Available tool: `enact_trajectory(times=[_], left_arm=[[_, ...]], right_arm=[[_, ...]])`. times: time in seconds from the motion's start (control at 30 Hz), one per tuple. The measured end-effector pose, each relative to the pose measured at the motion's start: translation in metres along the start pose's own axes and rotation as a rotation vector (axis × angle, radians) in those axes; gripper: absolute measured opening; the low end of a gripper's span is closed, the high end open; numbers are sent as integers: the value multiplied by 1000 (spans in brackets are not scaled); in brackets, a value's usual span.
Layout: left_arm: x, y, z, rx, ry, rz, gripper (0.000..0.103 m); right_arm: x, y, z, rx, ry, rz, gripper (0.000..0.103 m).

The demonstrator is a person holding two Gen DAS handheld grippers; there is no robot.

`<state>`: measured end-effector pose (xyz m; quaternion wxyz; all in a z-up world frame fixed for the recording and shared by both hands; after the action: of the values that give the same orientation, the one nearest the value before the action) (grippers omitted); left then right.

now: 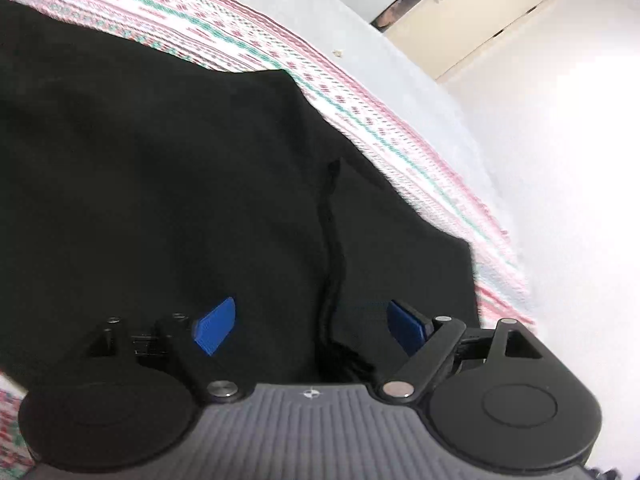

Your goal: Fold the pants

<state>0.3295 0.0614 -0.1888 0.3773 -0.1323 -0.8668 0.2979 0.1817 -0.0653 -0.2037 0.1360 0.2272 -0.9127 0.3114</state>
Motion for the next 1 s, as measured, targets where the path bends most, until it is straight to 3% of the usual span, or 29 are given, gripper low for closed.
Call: enact_trajectory(times=[0.17, 0.37, 0.47, 0.6, 0.7, 0.8, 1.0], left_arm=[[-8, 0, 4, 63, 28, 70, 99], [-24, -4, 2, 75, 41, 138, 84], [-34, -2, 3, 82, 56, 141, 72], [-44, -3, -4, 40, 48, 134, 46], [-45, -1, -15, 6, 20, 124, 41], [-46, 5, -26, -11, 1, 113, 25], [-38, 5, -43, -85, -14, 112, 24]], right_arm=[[16, 4, -16, -64, -70, 30, 6], [21, 6, -23, -101, -95, 49, 6], [24, 9, -22, -103, -102, 51, 6], [25, 12, -26, -97, -115, 58, 6], [24, 13, -29, -110, -121, 59, 6], [22, 14, -34, -118, -138, 70, 6], [14, 24, -45, -169, -142, 84, 6]])
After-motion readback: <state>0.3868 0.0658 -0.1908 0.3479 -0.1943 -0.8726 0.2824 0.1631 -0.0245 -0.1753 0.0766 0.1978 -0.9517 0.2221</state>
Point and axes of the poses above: each gripper's, at about its wrist camera, not at the fingertips, and x roughly against the way its jaws point, y to its left, z to its underside, the point moved 1 cm from there along -x, roughly the way its jaws point, and after that the axes turned 10 degrees about -y, right-handed, at the moved point
